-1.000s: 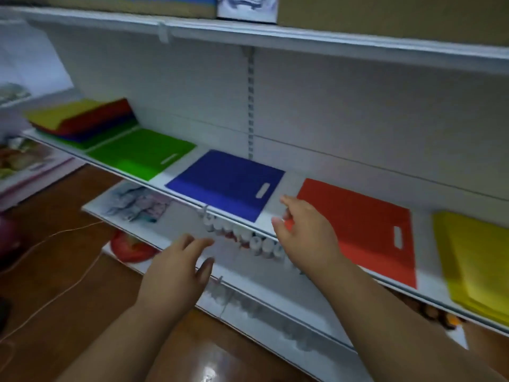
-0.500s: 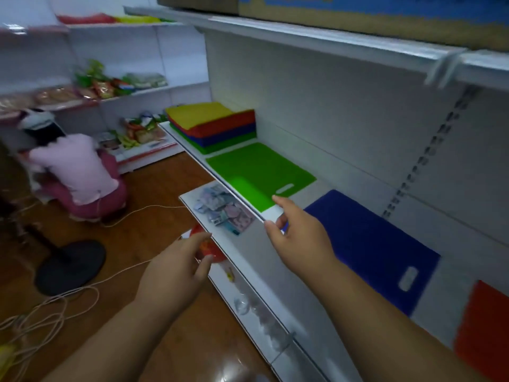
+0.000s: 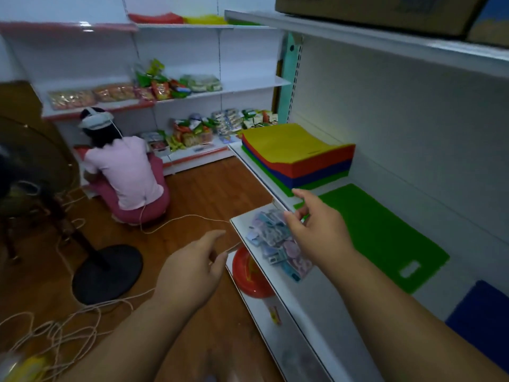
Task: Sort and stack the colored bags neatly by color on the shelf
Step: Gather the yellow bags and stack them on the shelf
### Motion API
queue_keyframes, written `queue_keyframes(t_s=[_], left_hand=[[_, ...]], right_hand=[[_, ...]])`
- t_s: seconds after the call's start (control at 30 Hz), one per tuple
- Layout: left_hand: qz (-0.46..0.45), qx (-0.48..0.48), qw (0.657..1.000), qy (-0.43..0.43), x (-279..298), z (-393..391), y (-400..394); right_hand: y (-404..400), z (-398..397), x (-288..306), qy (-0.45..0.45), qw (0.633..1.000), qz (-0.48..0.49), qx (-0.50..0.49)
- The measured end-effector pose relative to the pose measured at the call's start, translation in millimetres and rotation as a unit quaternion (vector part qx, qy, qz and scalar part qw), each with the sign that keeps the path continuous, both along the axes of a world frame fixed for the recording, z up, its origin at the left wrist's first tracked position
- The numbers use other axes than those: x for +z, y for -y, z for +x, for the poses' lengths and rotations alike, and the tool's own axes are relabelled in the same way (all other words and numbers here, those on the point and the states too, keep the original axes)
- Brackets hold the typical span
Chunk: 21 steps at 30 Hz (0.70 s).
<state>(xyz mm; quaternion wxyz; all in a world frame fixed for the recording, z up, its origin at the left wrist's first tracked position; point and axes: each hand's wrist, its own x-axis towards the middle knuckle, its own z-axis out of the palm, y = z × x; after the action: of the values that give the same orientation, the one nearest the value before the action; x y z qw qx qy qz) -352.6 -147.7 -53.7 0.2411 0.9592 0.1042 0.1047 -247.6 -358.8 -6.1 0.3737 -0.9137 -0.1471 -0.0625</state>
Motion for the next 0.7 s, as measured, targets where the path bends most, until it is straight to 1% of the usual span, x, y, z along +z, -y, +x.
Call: queue_keyframes(t_s=[0.1,0.2,0.33,0.43,0.53,0.6,0.67,0.7], left_hand=[[-0.021,-0.024,0.999,0.01,8.2,40.0,-35.7],[-0.04,-0.057,0.998,0.008,12.1,81.9,-52.4],[-0.057,-0.097,0.994,0.009,2.9,139.9,-60.2],[-0.064,-0.126,0.99,0.004,-7.2,183.4,-61.6],[-0.065,-0.146,0.987,-0.021,-10.6,216.5,-67.2],[-0.07,-0.148,0.986,-0.03,-9.9,238.4,-74.2],[-0.106,-0.146,0.982,-0.052,-12.4,258.5,-80.4],[-0.146,-0.149,0.976,-0.07,-14.3,267.1,-82.6]], right_hand=[[-31.6,25.9,7.7,-0.003,1.0,-0.005,-0.025],[-41.6,50.6,16.1,-0.013,0.998,-0.009,-0.061],[-39.8,85.0,13.7,-0.065,0.993,0.003,-0.097],[-39.8,122.1,11.5,-0.097,0.989,-0.014,-0.115],[-45.7,161.6,11.4,-0.14,0.985,-0.036,-0.1],[-50.7,184.3,6.5,-0.185,0.977,-0.059,-0.09],[-57.3,193.8,2.2,-0.227,0.967,-0.07,-0.09],[-59.4,193.5,0.6,-0.233,0.965,-0.069,-0.102]])
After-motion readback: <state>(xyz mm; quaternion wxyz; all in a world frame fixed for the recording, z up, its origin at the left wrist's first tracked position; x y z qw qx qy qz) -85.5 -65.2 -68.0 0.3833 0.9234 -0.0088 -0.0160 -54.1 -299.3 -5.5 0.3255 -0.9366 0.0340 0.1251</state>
